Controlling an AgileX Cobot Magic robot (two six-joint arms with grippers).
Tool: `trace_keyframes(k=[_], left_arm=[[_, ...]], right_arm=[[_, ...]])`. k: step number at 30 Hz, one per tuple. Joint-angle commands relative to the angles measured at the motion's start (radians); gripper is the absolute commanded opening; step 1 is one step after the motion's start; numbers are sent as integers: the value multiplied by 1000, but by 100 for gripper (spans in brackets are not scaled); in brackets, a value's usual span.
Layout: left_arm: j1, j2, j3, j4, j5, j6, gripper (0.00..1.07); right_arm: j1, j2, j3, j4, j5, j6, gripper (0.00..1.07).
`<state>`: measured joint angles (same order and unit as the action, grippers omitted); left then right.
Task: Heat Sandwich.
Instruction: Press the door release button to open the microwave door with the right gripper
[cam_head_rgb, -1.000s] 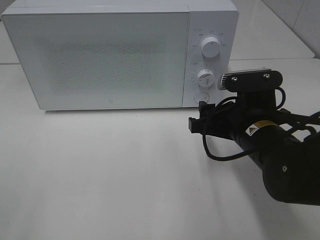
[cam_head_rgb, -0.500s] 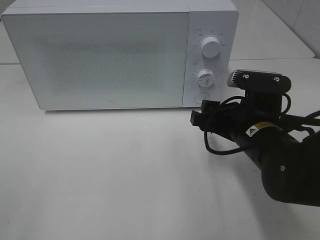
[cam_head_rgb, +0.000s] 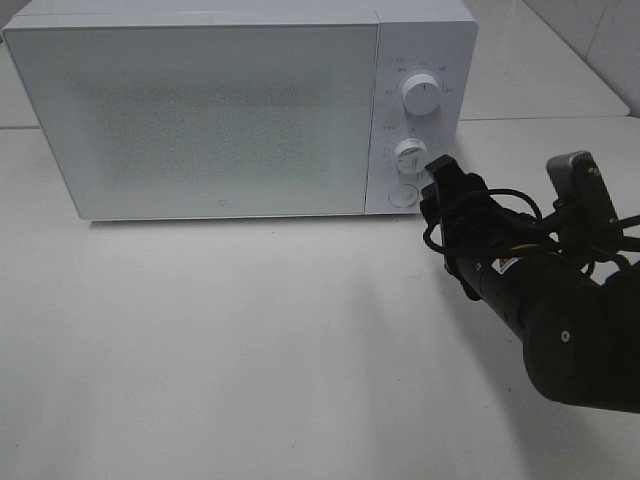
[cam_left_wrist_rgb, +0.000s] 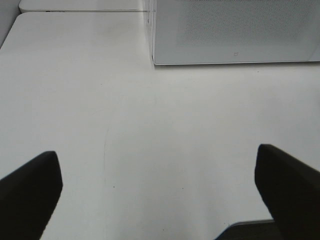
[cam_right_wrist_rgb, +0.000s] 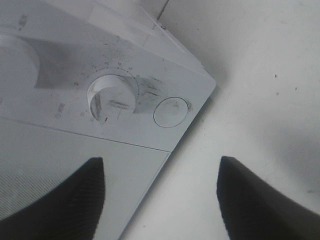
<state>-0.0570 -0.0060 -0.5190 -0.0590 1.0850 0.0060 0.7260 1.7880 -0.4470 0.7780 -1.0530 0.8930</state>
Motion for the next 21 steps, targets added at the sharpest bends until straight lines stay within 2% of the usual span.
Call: trace_keyframes(k=[1, 2, 5, 6, 8, 9, 11, 14, 21], left_arm=[[2, -15, 3, -1, -11, -6, 98], [2, -15, 3, -1, -11, -6, 98], [2, -15, 3, -1, -11, -6, 98], [2, -15, 3, -1, -11, -6, 98], [2, -15, 3, -1, -11, -6, 98], [2, -15, 3, -1, -11, -6, 98], [2, -15, 3, -1, -11, -6, 98], [2, -15, 3, -1, -11, -6, 98], [2, -15, 3, -1, -11, -6, 98]], right_arm=[[2, -5, -9, -8, 19, 173, 53], [2, -5, -9, -8, 19, 173, 53], [2, -5, -9, -8, 29, 273, 40], [2, -5, -9, -8, 29, 273, 40], [2, -5, -9, -8, 28, 284, 31], [2, -5, -9, -8, 27, 284, 21], [2, -5, -9, -8, 27, 284, 17], [2, -5, -9, -8, 27, 317, 0], [2, 2, -12, -9, 27, 361, 0]])
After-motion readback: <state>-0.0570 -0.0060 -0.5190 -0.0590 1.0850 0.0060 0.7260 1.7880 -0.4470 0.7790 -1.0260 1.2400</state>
